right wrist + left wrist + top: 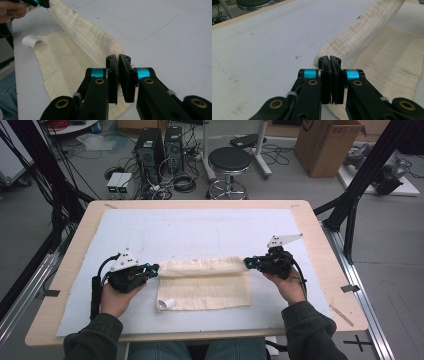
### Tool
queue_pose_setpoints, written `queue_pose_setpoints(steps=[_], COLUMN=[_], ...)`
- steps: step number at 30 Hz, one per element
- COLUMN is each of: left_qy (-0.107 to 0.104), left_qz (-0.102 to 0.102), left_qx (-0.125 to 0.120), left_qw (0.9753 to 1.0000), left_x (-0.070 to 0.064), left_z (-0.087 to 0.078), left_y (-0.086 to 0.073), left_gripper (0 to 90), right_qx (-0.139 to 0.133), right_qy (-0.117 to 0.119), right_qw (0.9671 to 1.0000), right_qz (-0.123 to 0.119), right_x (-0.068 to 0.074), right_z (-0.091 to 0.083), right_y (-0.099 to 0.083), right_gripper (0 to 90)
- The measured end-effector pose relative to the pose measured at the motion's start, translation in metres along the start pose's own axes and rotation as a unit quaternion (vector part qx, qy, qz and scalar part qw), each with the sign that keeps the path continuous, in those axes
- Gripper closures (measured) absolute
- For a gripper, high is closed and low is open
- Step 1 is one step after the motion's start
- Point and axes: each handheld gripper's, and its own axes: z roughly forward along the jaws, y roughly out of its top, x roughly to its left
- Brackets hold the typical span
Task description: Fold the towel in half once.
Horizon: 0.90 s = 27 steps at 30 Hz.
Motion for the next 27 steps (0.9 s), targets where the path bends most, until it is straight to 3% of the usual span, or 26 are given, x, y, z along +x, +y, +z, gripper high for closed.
queue_pose_setpoints(steps=[10, 16, 20, 22, 27], left_qy=[-0.014, -0.035, -0.058, -0.056, -0.058], left_qz=[0.009, 0.014, 0.011, 0.006, 0.000], left_qx=[0.015, 0.028, 0.018, 0.011, 0.020], left_qw=[0.9998, 0.9989, 0.9981, 0.9984, 0.9981], left_x=[-0.009, -0.014, -0.017, -0.017, -0.014], left_z=[-0.002, -0.006, -0.015, -0.018, -0.008], left_y=[-0.011, -0.022, -0.023, -0.021, -0.020], left_gripper=[87.3, 86.7, 75.4, 70.5, 68.5], right_qx=[0.006, 0.017, 0.017, 0.011, 0.018], right_qy=[0.003, 0.011, 0.017, 0.017, 0.021], right_qw=[1.0000, 0.9998, 0.9997, 0.9998, 0.9996], right_qz=[0.004, 0.004, 0.000, -0.001, -0.007], right_x=[0.005, 0.009, 0.011, 0.012, 0.017], right_z=[0.000, 0.003, -0.001, -0.005, 0.000], right_y=[-0.015, -0.026, -0.029, -0.029, -0.028], right_gripper=[84.8, 82.0, 73.6, 70.2, 68.0])
